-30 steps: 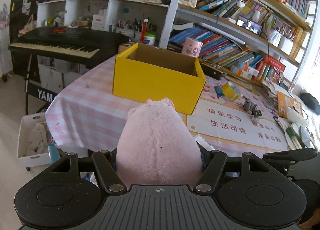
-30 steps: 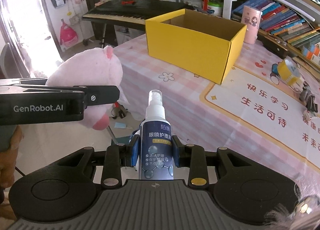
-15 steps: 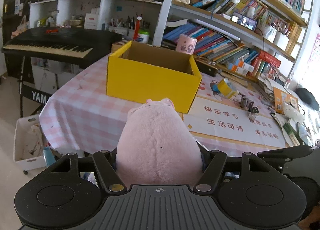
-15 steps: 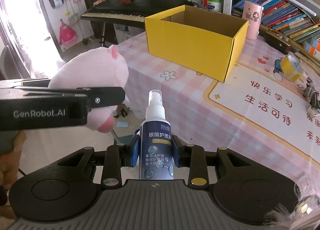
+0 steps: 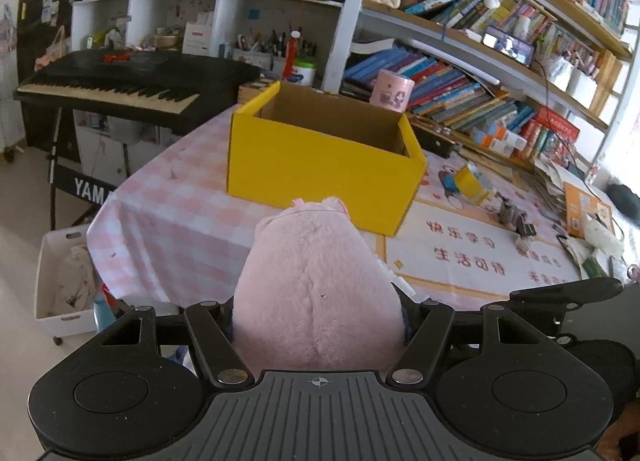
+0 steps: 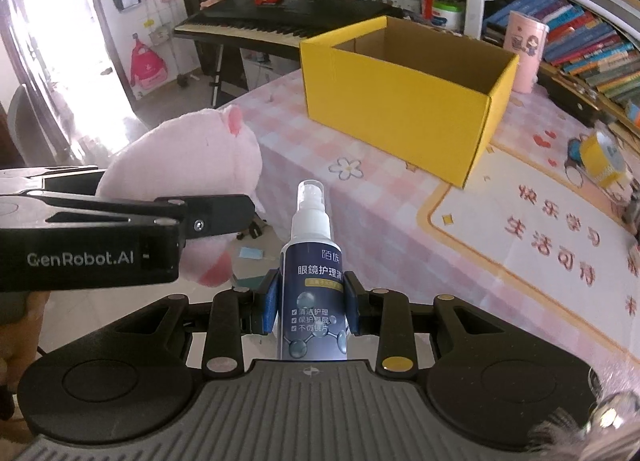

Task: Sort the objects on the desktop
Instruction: 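Carry the pink plush with the left gripper while the right gripper carries the spray bottle toward the yellow box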

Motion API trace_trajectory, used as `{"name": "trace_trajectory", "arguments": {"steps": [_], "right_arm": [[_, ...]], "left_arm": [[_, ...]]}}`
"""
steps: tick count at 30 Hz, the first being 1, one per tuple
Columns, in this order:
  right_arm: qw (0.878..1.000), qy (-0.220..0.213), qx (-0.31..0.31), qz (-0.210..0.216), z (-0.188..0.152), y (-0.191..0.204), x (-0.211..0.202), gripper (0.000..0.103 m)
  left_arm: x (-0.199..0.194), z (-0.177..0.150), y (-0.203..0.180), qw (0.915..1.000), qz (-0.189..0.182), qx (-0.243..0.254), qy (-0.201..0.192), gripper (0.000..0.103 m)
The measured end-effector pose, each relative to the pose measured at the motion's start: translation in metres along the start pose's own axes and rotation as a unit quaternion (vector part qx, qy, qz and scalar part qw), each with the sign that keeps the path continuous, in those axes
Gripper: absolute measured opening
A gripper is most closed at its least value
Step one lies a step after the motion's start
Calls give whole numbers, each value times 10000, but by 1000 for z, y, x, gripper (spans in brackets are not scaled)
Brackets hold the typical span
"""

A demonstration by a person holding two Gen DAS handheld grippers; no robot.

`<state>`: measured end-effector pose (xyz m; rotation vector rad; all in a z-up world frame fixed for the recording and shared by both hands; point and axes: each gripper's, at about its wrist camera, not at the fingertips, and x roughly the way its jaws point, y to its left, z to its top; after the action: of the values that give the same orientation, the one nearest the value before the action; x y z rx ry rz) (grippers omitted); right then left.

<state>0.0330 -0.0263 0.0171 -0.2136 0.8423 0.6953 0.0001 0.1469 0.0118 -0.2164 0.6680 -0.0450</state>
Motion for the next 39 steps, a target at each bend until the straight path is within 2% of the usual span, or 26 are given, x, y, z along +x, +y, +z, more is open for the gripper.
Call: {"name": "trace_trajectory", "arguments": {"steps": [4,9,17,26,32,39], "right_arm": [[9997,-223,-87,4,16,-10,4,30],[9978,-628,-204,36,48,-27,6,30],[9942,-1015,-320,181,102,-64,13,30],[9893,-1421,-288,140,154,-112,27,30],[9901,-1378,-250,26,172,-143,50,30],[9925,-1092,-540,-118,184,-169,84,30]], "left_arm": [[9,13,1,9998,148,-63,-113,67],[19,42,0,9981,310,-158,-504,67],[48,92,-15,9946,376,-156,-952,67],[80,145,-36,9890,453,-108,-1403,67],[108,166,-46,9884,532,-4,-1425,67],[160,174,-50,9928,630,33,-1018,67]]}}
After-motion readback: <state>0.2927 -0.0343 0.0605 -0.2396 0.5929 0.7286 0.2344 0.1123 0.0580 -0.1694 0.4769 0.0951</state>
